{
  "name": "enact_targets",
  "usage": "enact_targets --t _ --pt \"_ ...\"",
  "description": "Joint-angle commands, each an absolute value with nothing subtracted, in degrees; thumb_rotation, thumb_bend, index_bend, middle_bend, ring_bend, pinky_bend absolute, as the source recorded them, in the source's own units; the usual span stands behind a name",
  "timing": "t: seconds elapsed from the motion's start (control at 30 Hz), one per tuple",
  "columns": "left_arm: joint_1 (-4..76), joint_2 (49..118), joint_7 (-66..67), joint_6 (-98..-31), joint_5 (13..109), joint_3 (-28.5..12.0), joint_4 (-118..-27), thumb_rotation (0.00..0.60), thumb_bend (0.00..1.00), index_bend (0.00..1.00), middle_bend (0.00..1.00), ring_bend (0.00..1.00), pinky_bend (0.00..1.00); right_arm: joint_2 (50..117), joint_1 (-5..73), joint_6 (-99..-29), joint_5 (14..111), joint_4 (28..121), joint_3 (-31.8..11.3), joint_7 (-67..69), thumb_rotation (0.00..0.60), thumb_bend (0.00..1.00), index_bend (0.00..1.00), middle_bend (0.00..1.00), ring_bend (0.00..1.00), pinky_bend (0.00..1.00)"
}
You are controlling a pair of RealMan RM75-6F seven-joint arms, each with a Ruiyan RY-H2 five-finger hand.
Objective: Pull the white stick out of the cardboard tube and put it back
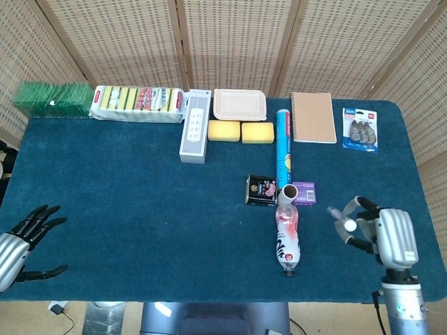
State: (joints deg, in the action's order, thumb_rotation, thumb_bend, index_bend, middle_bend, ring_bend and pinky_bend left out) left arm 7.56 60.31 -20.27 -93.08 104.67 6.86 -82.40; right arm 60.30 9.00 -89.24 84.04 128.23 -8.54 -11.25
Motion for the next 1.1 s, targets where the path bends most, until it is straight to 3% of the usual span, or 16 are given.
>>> enact_targets --t 0.03,0.17,0.3,0.43,0.47,0.6,0.73,0.8,0.9,1.03,1.1 --pt "7.5 60.2 -20.4 -93.7 105.1 7.0 -82.5 0.462 0.11 0.16 0.08 0.03 0.24 61.2 7.3 -89.7 89.7 131.2 -5.4 -14.1 0.6 0.41 0.81 0.98 1.0 0.84" --pt "7.4 60.3 -20.6 -94.0 105.2 7.1 -82.2 0.468 0.11 0.16 0.08 0.03 0.24 63.0 8.8 -87.7 85.4 132.1 -6.8 -16.2 0.6 0.41 0.81 0.98 1.0 0.84" --pt "7.3 60.2 -20.9 -94.1 105.0 7.0 -82.1 0.464 0.11 0.16 0.08 0.03 0.24 64.1 8.3 -84.8 92.1 132.8 -2.0 -21.2 0.6 0.41 0.81 0.98 1.0 0.84" --pt "7.2 60.2 -21.4 -94.4 105.1 7.1 -81.7 0.463 0.11 0.16 0.08 0.03 0.24 67.3 9.9 -88.3 83.3 133.9 -9.9 -21.7 0.6 0.41 0.81 0.98 1.0 0.84" --pt "7.2 60.2 -21.5 -94.5 105.2 7.1 -81.6 0.463 0.11 0.16 0.08 0.03 0.24 67.5 10.1 -88.1 82.3 134.4 -10.2 -22.0 0.6 0.41 0.81 0.98 1.0 0.84" --pt "7.3 60.3 -21.7 -94.2 104.6 6.9 -81.6 0.457 0.11 0.16 0.08 0.03 0.24 66.4 8.6 -85.3 90.4 134.2 -3.3 -24.1 0.6 0.41 0.81 0.98 1.0 0.84" --pt "7.4 60.3 -21.1 -94.1 105.3 7.2 -81.7 0.459 0.11 0.16 0.08 0.03 0.24 68.9 9.9 -88.1 84.5 134.5 -9.6 -22.8 0.6 0.41 0.81 0.98 1.0 0.84" --pt "7.3 60.2 -21.3 -94.6 105.9 7.5 -81.7 0.458 0.11 0.16 0.08 0.03 0.24 68.1 10.1 -87.0 83.7 135.0 -9.0 -23.5 0.6 0.41 0.81 0.98 1.0 0.84" --pt "7.4 60.3 -21.5 -94.6 105.4 7.2 -81.6 0.464 0.11 0.16 0.08 0.03 0.24 66.6 8.9 -85.4 88.9 134.3 -4.7 -24.5 0.6 0.41 0.81 0.98 1.0 0.84" --pt "7.6 60.5 -20.6 -93.5 104.9 7.1 -81.8 0.462 0.11 0.16 0.08 0.03 0.24 68.1 9.7 -88.4 84.8 134.6 -10.0 -22.2 0.6 0.41 0.81 0.98 1.0 0.84" --pt "7.6 60.4 -20.5 -93.6 105.5 7.5 -81.9 0.46 0.11 0.16 0.08 0.03 0.24 67.6 10.0 -87.5 83.9 135.0 -9.9 -22.8 0.6 0.41 0.82 0.98 1.0 0.84"
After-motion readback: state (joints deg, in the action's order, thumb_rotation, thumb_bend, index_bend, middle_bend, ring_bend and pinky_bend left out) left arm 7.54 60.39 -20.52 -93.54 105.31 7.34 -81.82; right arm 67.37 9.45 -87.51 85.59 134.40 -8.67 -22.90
